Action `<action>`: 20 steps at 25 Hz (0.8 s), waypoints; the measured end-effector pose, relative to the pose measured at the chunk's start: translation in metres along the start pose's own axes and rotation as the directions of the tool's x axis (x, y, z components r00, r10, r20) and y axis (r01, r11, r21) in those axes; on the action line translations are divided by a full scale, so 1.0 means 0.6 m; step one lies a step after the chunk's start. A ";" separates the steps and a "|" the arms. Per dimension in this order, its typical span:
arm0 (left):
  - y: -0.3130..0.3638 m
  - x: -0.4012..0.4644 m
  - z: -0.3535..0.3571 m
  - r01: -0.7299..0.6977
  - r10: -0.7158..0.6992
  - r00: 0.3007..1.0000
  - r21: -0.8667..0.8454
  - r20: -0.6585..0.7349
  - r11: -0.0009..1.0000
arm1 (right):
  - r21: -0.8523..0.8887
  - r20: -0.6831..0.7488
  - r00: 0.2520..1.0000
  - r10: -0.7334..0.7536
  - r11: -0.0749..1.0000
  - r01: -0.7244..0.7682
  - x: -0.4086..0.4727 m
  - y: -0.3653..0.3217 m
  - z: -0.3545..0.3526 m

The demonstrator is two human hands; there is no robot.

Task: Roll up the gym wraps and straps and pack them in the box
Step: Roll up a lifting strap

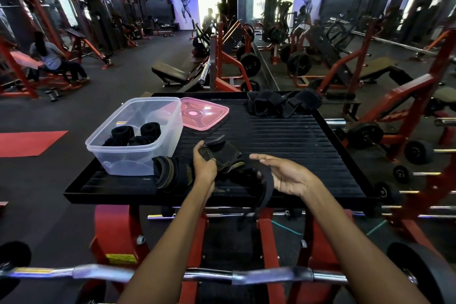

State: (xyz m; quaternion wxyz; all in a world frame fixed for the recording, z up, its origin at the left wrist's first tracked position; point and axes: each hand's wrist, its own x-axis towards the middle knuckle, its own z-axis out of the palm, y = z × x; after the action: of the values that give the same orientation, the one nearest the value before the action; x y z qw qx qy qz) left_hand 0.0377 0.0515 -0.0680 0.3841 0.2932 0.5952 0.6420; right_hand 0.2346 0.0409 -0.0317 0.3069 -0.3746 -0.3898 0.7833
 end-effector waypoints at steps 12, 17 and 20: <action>0.011 -0.012 0.001 -0.014 0.036 0.984 0.125 -0.174 0.992 | 0.566 0.084 0.949 -0.302 0.799 0.204 -0.010 -0.011 -0.030; 0.016 -0.017 0.002 -0.052 0.080 0.981 0.161 -0.175 0.986 | 0.051 -0.117 0.938 -0.326 0.941 0.333 0.002 0.001 -0.028; 0.016 -0.017 0.001 -0.070 0.099 0.980 0.169 -0.171 0.983 | -0.196 -0.384 0.826 -0.412 0.911 0.364 0.001 -0.019 -0.020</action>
State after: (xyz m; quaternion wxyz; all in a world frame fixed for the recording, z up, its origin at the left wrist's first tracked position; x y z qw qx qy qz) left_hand 0.0421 0.0430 -0.0576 0.2763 0.2898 0.6643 0.6312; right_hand 0.2465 0.0517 -0.0274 0.5139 -0.4630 -0.4272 0.5823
